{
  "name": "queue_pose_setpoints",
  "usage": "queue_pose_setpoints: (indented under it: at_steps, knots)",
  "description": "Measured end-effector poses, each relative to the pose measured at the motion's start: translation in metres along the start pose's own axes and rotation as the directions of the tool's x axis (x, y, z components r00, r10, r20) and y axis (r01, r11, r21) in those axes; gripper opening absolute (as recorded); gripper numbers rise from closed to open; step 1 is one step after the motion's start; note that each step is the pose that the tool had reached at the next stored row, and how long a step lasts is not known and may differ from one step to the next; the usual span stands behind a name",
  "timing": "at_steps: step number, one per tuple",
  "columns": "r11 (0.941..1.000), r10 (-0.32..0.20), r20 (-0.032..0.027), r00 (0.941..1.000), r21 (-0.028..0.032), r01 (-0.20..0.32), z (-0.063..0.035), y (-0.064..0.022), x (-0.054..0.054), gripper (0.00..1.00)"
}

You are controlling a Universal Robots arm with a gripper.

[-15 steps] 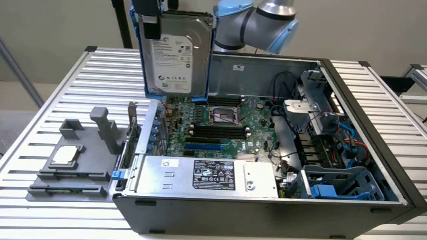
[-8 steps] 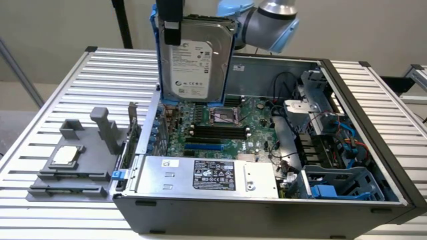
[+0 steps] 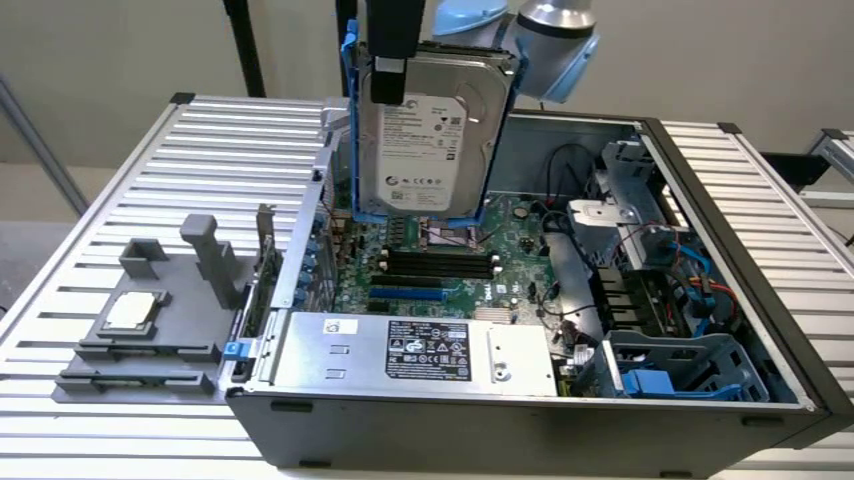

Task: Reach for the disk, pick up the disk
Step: 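Pick up the disk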

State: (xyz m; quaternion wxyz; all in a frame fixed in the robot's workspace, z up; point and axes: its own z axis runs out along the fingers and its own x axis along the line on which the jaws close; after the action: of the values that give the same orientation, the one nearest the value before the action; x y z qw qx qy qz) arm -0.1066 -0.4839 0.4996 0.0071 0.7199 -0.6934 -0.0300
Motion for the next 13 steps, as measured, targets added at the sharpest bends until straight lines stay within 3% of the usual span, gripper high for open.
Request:
queue_pose_setpoints:
  at_steps: [13]
  knots:
    - [1.0000,0.000,0.0038,1.0000,0.0002,0.000,-0.0035,-0.0513,0.026,0.33]
